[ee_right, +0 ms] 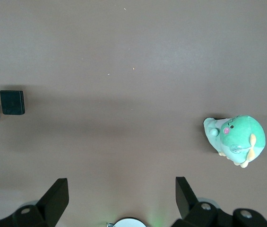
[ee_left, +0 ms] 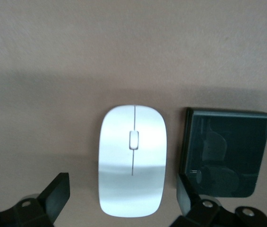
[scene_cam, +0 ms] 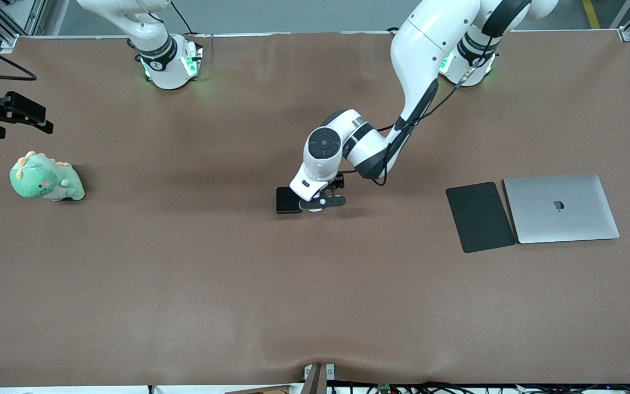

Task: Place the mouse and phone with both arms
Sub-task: 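Grasp the white mouse with the left gripper while the right gripper reaches the phone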

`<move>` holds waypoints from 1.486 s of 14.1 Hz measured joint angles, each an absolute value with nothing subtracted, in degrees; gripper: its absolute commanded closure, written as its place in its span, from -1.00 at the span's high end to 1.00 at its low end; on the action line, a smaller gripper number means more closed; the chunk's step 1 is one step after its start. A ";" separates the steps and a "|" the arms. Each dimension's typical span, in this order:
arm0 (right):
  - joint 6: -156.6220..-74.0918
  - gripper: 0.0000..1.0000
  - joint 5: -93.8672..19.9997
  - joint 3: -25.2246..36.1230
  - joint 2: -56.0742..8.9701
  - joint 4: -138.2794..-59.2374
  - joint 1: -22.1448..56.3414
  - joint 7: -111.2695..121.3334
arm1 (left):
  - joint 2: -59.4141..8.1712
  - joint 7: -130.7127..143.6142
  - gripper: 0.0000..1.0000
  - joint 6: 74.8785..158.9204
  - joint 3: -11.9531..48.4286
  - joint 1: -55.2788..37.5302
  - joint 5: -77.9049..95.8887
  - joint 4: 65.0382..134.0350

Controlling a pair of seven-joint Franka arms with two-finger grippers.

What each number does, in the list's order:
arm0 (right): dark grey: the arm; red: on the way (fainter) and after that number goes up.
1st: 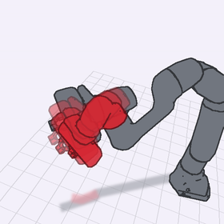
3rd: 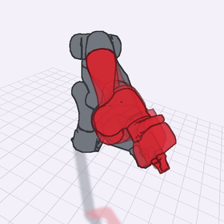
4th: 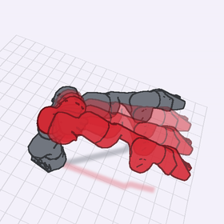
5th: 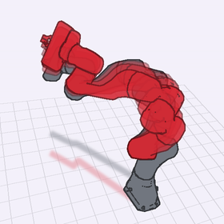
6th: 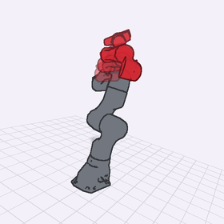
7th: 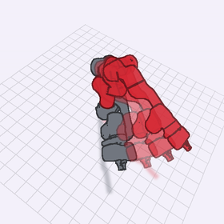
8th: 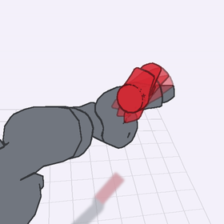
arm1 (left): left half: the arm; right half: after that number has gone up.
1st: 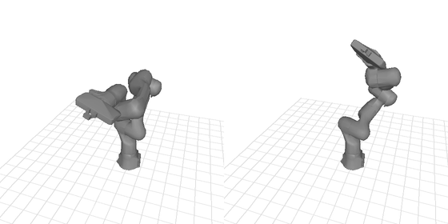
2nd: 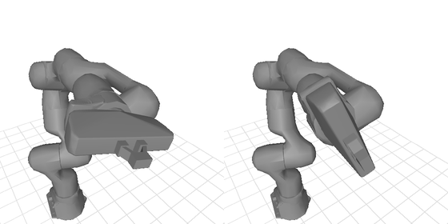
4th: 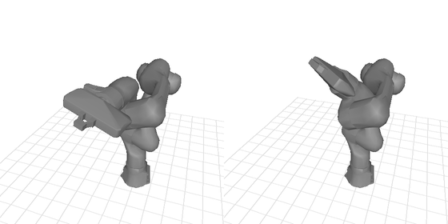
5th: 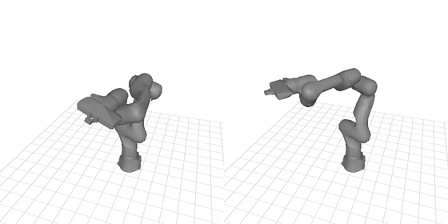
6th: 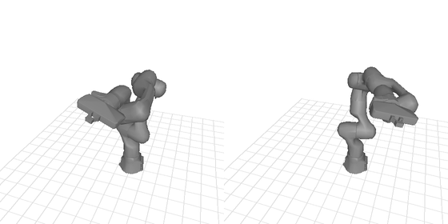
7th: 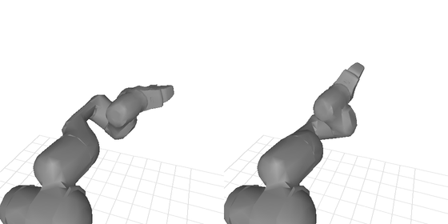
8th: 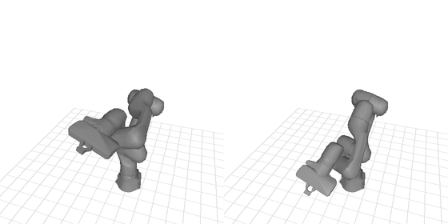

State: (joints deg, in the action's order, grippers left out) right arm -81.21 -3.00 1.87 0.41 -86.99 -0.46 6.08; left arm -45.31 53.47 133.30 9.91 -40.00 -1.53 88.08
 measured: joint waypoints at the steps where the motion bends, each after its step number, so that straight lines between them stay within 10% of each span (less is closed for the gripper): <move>1: -81.21 1.00 -3.00 1.84 -0.10 -87.01 -0.33 6.11 | -45.55 53.73 1.00 133.48 9.88 -40.20 -1.53 88.07; 12: -82.53 1.00 -3.12 1.32 -9.59 -86.59 4.46 6.20 | -47.01 53.84 0.67 134.89 9.66 -40.38 -1.54 87.94; 21: -98.96 1.00 -3.22 1.07 -20.42 -86.84 11.92 -5.56 | -47.01 53.85 -0.24 134.92 9.55 -40.40 -2.16 87.47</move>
